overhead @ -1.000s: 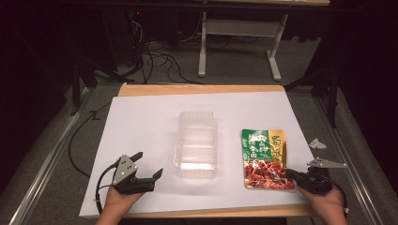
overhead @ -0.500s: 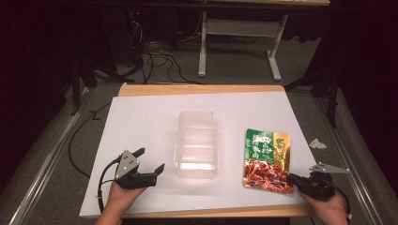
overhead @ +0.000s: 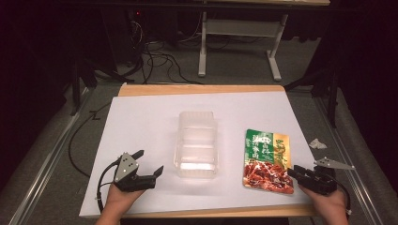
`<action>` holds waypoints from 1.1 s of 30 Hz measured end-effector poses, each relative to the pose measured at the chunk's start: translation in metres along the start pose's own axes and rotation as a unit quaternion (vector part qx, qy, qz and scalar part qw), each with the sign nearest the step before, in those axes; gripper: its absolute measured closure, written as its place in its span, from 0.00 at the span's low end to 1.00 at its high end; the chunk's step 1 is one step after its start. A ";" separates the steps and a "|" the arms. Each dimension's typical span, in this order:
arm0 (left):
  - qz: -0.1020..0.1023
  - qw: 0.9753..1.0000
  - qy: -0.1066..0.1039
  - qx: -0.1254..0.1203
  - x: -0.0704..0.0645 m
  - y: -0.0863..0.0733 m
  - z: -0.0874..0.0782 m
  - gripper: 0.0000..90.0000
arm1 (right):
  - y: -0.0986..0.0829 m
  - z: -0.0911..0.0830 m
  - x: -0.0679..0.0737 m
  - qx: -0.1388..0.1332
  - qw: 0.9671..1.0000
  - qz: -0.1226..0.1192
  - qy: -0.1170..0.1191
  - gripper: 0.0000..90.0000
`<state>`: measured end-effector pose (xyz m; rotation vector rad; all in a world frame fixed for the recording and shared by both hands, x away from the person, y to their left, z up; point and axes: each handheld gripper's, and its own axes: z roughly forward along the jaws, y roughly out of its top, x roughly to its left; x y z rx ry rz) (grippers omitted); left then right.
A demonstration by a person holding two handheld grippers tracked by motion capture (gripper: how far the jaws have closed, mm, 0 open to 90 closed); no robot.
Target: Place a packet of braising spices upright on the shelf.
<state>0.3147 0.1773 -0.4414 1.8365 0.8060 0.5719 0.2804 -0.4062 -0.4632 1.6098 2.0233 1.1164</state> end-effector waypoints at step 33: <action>-0.014 0.999 0.036 0.020 0.002 -0.024 -0.042 0.13 | 0.067 0.079 -0.063 -0.039 0.992 0.120 -0.001 0.33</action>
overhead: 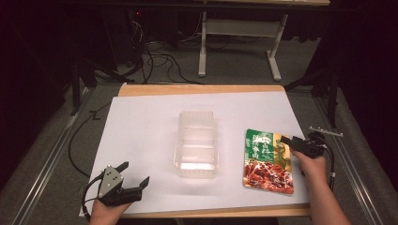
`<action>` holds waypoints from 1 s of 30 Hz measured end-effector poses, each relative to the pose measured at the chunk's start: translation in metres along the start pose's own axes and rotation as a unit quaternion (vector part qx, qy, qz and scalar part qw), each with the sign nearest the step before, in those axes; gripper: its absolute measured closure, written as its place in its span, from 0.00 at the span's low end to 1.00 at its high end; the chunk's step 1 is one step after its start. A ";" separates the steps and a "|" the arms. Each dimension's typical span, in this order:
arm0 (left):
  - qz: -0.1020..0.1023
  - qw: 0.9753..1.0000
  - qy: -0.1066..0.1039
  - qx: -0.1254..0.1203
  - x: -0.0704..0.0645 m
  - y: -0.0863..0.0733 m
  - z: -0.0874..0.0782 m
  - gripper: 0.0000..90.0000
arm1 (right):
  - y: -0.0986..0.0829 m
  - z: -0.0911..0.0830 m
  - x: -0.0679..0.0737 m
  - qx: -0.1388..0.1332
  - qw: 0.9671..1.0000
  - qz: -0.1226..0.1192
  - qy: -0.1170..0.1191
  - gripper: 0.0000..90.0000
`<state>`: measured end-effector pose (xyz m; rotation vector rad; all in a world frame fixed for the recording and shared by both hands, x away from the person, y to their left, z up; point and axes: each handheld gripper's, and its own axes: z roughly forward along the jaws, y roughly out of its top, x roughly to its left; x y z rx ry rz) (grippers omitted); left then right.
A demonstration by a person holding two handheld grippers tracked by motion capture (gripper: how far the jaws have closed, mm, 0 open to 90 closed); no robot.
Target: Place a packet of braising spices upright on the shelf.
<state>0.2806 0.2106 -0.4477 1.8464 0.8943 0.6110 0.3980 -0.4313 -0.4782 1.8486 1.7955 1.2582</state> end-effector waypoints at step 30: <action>0.023 0.999 -0.029 0.017 -0.006 -0.001 0.005 0.13 | -0.004 0.006 0.011 0.018 0.997 -0.008 0.081 0.40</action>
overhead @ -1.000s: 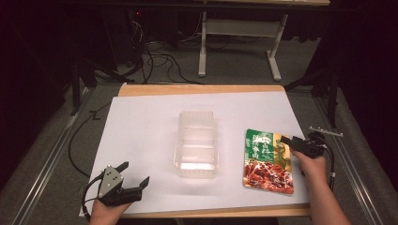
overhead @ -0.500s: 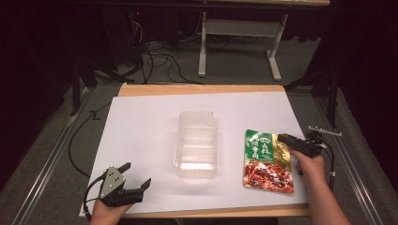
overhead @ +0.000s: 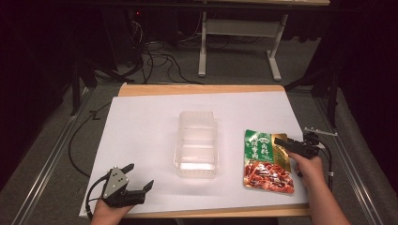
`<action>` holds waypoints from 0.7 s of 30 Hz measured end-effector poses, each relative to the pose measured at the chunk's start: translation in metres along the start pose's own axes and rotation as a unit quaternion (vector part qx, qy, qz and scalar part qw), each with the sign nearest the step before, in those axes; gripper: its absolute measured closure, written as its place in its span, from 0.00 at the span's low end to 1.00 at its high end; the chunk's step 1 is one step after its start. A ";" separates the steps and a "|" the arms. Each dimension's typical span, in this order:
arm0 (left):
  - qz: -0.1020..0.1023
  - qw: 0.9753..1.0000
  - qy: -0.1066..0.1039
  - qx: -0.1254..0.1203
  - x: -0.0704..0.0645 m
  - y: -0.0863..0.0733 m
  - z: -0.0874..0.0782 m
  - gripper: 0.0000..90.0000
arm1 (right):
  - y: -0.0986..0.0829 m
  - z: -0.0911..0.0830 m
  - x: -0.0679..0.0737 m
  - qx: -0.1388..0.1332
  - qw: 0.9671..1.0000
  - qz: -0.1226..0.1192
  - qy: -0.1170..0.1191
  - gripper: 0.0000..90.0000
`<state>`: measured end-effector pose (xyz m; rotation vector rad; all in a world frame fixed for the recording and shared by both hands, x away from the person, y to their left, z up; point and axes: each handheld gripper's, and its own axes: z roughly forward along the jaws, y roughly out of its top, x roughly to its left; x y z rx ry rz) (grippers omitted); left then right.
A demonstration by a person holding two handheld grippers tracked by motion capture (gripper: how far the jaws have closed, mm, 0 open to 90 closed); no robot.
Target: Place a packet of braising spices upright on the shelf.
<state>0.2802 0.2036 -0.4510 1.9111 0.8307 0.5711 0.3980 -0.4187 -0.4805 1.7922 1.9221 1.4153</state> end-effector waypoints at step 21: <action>0.004 1.000 -0.012 0.004 -0.001 -0.001 0.002 0.15 | -0.006 0.004 0.014 0.056 0.996 -0.066 0.016 0.55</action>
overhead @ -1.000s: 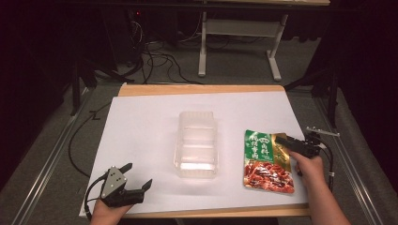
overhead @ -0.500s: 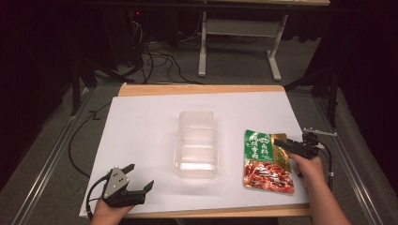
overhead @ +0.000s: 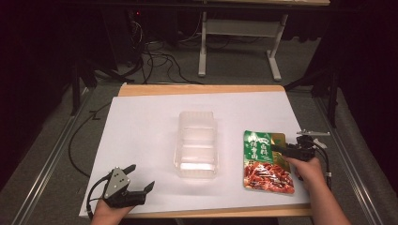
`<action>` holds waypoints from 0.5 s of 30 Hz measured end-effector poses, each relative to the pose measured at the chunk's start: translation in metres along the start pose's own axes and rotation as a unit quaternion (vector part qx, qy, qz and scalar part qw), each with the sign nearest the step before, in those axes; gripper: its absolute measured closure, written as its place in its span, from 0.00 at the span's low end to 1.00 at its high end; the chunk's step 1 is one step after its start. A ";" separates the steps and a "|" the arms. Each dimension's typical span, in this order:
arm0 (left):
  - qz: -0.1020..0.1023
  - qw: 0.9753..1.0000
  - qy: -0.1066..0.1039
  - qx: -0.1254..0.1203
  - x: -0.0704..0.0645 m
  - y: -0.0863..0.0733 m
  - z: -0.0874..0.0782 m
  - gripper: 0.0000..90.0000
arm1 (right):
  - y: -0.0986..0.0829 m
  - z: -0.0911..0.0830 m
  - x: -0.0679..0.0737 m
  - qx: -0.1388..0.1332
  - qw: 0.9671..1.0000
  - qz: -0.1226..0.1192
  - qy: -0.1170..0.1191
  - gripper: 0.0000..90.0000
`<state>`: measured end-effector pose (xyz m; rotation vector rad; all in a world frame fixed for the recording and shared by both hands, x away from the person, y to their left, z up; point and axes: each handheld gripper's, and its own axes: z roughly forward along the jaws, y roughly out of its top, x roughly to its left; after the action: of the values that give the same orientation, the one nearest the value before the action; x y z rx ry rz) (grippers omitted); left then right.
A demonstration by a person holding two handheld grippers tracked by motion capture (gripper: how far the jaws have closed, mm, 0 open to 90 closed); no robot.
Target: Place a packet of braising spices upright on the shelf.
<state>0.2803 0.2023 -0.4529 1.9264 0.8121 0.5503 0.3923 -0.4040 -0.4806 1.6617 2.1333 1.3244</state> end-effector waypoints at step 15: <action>0.003 1.000 -0.002 0.002 -0.001 0.000 0.000 0.16 | 0.000 0.001 0.002 0.008 0.999 -0.012 -0.037 0.85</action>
<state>0.2797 0.2014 -0.4531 1.9329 0.8058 0.5491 0.3919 -0.4016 -0.4806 1.6589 2.1218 1.2227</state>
